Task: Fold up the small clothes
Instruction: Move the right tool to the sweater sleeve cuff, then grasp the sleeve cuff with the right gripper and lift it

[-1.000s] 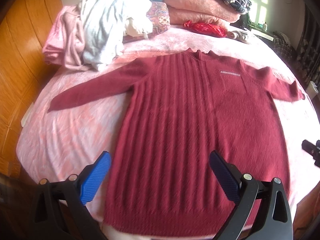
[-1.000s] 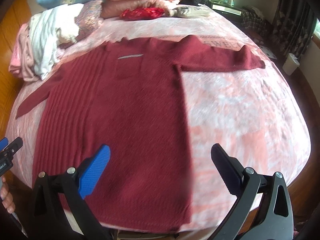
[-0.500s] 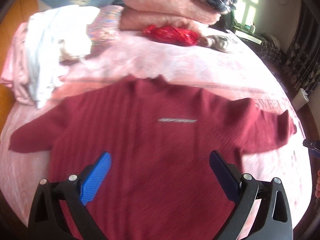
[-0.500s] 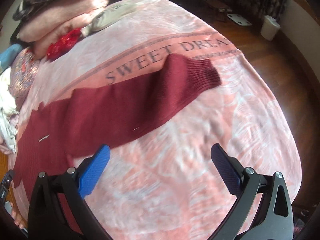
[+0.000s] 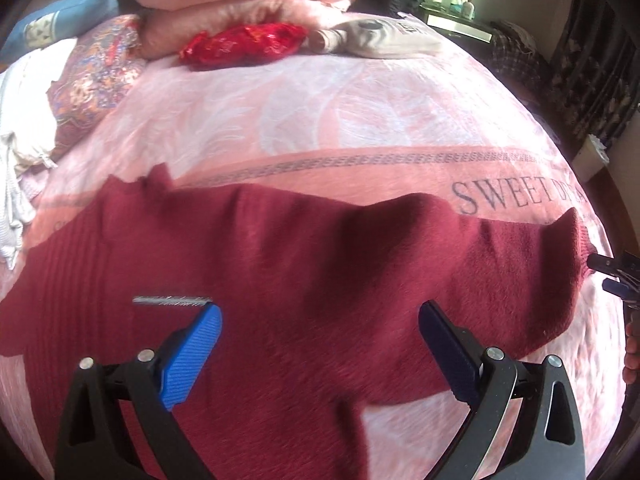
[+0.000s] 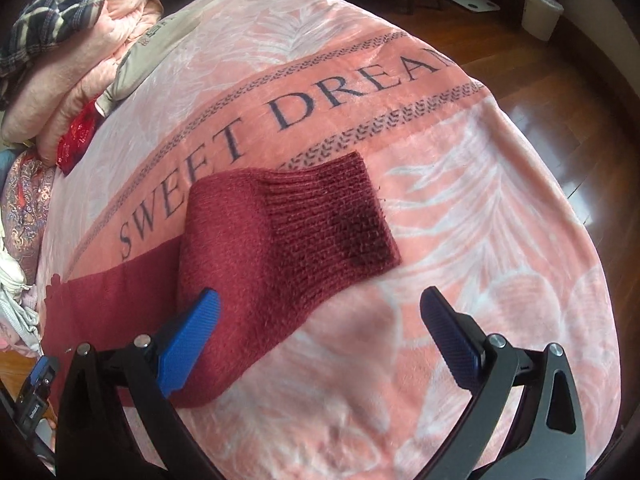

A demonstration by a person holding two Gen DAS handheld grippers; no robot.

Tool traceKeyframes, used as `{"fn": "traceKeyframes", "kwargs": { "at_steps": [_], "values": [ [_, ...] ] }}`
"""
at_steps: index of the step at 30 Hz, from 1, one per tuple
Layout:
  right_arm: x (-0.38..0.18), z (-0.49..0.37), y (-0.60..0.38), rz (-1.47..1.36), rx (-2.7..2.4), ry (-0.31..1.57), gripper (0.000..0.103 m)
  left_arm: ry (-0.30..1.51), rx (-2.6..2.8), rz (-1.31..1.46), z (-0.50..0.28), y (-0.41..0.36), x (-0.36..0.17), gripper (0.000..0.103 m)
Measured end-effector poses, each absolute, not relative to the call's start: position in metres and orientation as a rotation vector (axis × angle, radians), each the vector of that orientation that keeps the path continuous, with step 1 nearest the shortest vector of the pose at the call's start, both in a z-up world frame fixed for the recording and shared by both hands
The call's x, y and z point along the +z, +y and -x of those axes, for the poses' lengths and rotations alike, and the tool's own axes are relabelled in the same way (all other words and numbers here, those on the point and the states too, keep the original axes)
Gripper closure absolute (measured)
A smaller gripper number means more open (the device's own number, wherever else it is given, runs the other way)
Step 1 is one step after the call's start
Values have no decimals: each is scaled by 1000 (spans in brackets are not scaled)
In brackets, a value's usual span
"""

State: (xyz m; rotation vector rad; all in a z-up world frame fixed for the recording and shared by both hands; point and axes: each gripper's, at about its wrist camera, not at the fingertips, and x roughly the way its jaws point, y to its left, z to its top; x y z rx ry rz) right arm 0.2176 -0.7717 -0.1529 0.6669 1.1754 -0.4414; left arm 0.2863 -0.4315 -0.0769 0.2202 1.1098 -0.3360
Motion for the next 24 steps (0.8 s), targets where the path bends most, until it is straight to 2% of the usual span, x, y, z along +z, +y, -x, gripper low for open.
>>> {"fn": "traceKeyframes", "kwargs": {
  "at_steps": [3, 6, 8, 10, 11, 12, 20, 24],
  "values": [
    [-166, -221, -784, -700, -449, 1194, 26, 1102, -335, -239, -291, -446, -83, 4],
    [-168, -218, -791, -737, -438, 1163, 30, 1102, -334, -249, -295, -450, -89, 4],
    [-165, -218, -791, -723, -439, 1147, 51, 1104, -328, -251, -297, -449, -92, 4],
    [-160, -215, -789, -711, -453, 1130, 68, 1112, -324, -244, -300, -443, -96, 4],
    [-156, -212, -789, -723, -442, 1109, 83, 1115, -319, -242, -301, -439, -97, 4],
    [-153, -210, -792, -741, -428, 1090, 92, 1117, -310, -243, -303, -434, -99, 4],
    [-95, -171, -788, -741, -456, 952, 92, 1118, -249, -214, -314, -383, -99, 4],
    [-132, -164, -790, -721, -590, 1139, 92, 1143, -228, -213, -314, -368, -106, 4]
  ]
}}
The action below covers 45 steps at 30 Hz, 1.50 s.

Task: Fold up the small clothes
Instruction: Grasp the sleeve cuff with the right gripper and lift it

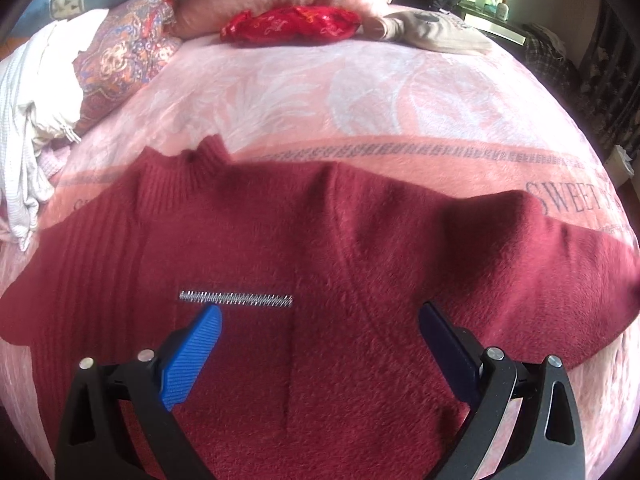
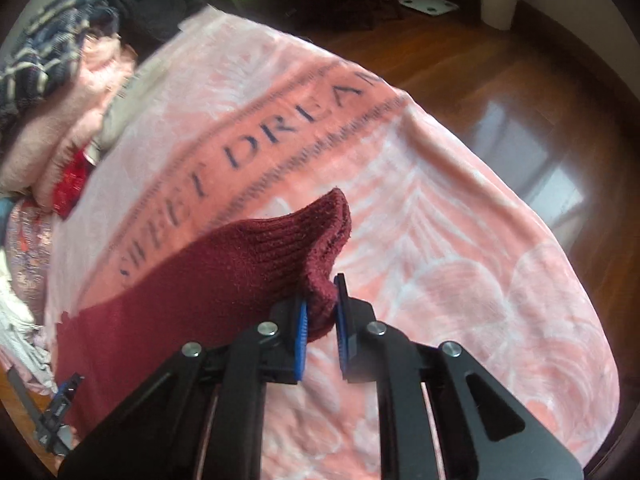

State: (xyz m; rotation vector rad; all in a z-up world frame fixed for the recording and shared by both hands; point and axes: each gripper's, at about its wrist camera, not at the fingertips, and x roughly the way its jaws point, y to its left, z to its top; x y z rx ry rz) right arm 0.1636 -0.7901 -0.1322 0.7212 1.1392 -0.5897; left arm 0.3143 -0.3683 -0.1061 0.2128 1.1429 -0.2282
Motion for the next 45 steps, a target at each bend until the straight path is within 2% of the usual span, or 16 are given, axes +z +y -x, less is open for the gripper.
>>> {"fn": "traceKeyframes", "kwargs": {
  "at_steps": [3, 7, 11, 14, 21, 23, 25, 26, 28, 34, 45],
  "values": [
    [-130, -162, -782, -707, -623, 1097, 92, 1154, -237, -218, -310, -360, -105, 4],
    [-85, -173, -752, -620, -584, 995, 92, 1115, -250, -234, -308, -342, -89, 4],
    [-37, -204, -685, -507, -443, 944, 92, 1116, -235, -196, -314, -312, -78, 4],
    [-23, -240, -614, -400, -322, 960, 92, 1130, -197, -154, -321, -285, -76, 4],
    [-67, -308, -471, -273, -122, 1073, 92, 1167, -139, -81, -331, -237, -79, 4],
    [-88, -321, -445, -240, -95, 1129, 88, 1168, -136, -80, -331, -232, -79, 4],
    [-104, -324, -436, -264, -43, 1178, 82, 1172, -145, -87, -331, -233, -81, 4],
    [-108, -323, -435, -308, -13, 1190, 64, 1172, -153, -90, -330, -235, -81, 4],
    [-108, -313, -444, -393, 55, 1162, 45, 1167, -181, -97, -328, -243, -81, 4],
    [-98, -285, -503, -551, 25, 1092, 46, 1208, -308, -81, -315, -285, -90, 4],
    [-128, -222, -560, -595, -43, 1064, 53, 1299, -481, -40, -308, -384, -115, 4]
  ]
}}
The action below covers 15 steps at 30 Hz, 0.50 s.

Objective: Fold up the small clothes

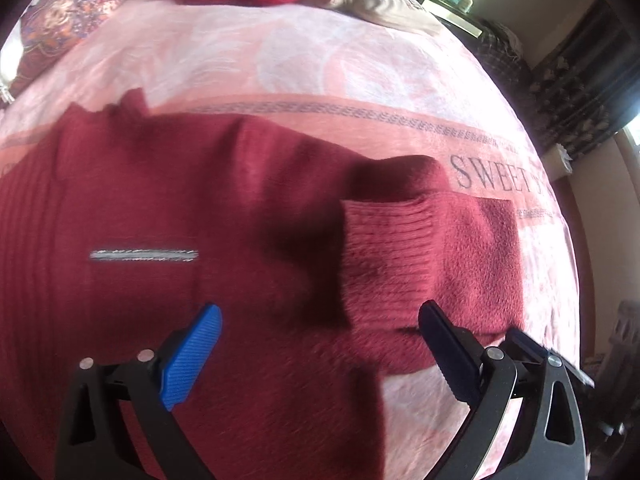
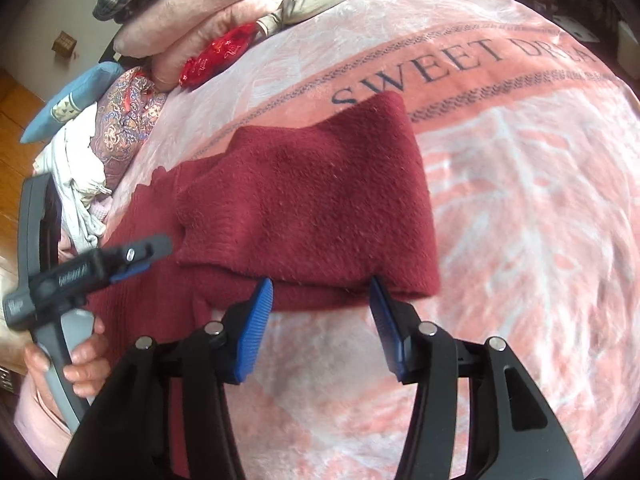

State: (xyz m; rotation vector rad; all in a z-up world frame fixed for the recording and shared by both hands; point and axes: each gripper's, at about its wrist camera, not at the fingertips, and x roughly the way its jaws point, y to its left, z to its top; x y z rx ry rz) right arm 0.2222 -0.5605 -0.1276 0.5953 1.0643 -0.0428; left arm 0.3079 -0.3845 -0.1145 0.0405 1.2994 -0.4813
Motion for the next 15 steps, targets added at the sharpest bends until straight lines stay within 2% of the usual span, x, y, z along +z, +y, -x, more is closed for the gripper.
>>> {"fn": "traceKeyframes", "kwargs": {
  "at_steps": [3, 6, 7, 10, 11, 15],
  "values": [
    [-127, -212, -562, -558, -48, 1059, 51, 1312, -496, -31, -310, -397, -121, 14],
    [-127, -202, -567, -567, -43, 1039, 51, 1318, -523, -41, -308, -408, -124, 38],
    [-126, -200, -567, -567, -44, 1031, 51, 1313, -537, -49, -306, -413, -124, 54],
    [-122, -194, -569, -562, -52, 1016, 51, 1268, -547, -81, -300, -420, -117, 75],
    [-121, -192, -570, -566, -53, 1012, 51, 1254, -558, -78, -298, -420, -114, 79],
    [-119, -188, -569, -569, -58, 1011, 51, 1170, -584, -66, -293, -414, -87, 81]
  ]
}}
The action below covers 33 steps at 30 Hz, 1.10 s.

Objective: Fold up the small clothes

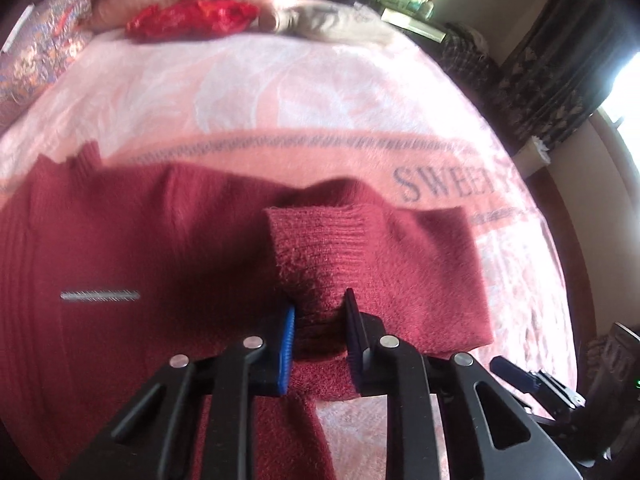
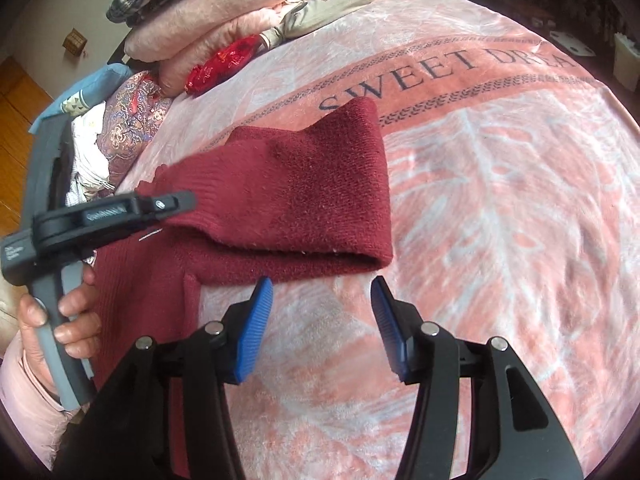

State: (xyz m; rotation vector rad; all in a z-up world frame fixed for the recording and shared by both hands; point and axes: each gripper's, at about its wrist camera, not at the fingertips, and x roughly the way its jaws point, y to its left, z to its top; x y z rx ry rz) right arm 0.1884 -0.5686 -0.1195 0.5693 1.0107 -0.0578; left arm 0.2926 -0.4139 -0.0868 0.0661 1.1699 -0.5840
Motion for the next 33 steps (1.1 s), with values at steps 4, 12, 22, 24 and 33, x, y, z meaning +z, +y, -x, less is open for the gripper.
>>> {"fn": "traceKeyframes", "kwargs": {
  "at_steps": [4, 12, 22, 24, 33],
  "values": [
    [-118, -188, -565, -578, -56, 1011, 51, 1097, -583, -44, -295, -384, -55, 81],
    [-112, -205, -540, -588, -7, 1015, 51, 1034, -466, 2, -323, -269, -25, 81],
    [-110, -254, -483, -611, 94, 1047, 49, 1097, -257, 68, -365, -137, -63, 81],
    [-113, -266, -472, -633, 114, 1060, 47, 1106, -223, 91, -371, -120, -72, 81],
    [-121, -293, -449, -714, 153, 1076, 38, 1127, -151, 164, -384, -61, -88, 80]
  ]
}}
